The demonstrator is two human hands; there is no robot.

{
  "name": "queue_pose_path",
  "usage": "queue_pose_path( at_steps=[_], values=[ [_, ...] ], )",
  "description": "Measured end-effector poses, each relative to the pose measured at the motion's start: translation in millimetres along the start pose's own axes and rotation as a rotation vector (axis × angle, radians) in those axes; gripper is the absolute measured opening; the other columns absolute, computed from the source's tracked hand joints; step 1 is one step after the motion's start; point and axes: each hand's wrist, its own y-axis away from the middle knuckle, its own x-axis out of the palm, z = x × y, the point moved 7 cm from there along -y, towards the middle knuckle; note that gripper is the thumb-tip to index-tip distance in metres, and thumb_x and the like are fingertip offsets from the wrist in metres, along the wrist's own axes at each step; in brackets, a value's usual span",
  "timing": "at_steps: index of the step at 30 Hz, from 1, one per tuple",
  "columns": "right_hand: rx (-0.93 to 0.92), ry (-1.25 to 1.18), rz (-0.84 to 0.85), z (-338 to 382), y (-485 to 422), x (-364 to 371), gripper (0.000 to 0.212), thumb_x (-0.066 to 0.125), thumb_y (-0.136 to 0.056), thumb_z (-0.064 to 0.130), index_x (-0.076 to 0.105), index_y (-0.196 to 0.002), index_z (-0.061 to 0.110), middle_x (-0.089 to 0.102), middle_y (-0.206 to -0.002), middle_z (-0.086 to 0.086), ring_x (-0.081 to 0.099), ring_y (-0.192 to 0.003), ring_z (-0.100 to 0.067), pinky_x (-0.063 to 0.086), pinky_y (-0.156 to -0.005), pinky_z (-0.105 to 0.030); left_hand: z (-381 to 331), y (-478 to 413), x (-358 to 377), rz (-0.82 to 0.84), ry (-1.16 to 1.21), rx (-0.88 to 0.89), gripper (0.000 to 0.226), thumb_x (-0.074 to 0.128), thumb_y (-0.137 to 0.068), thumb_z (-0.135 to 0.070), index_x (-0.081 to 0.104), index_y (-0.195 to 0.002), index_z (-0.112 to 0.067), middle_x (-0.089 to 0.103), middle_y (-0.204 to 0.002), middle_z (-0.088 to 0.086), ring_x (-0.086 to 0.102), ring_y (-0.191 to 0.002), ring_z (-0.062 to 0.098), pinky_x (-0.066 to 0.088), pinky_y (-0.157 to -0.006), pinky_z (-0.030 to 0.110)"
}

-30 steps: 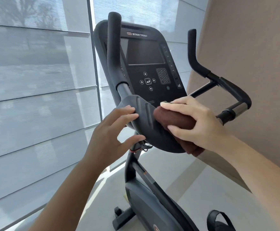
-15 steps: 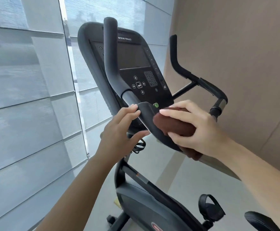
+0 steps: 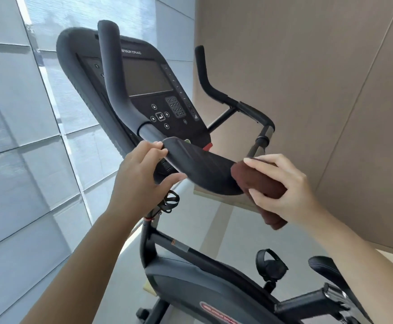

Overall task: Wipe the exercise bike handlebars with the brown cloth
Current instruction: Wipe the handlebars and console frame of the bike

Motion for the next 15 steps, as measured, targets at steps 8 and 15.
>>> queue_pose_path(
  at_steps=[8,15],
  values=[
    [0.309,-0.201,-0.086,-58,-38,25,0.043,0.062,-0.082,0.02,0.057,-0.123,0.033,0.05,-0.115,0.004,0.049,-0.099,0.003,0.04,-0.087,-0.009,-30,-12,22,0.14,-0.025,0.146,0.063,0.055,-0.073,-0.057,0.066,-0.101,-0.002,0.064,-0.11,0.012,0.055,-0.112,0.03,0.045,-0.092,0.041],
    [0.252,-0.268,-0.291,-44,-6,22,0.047,0.061,-0.076,0.012,0.058,-0.121,0.021,0.048,-0.114,-0.002,0.049,-0.104,-0.003,0.041,-0.091,-0.01,-25,-11,24,0.079,0.039,0.071,0.063,0.056,-0.072,-0.062,0.066,-0.098,-0.005,0.06,-0.108,0.001,0.054,-0.113,0.023,0.032,-0.097,0.014]
  ],
)
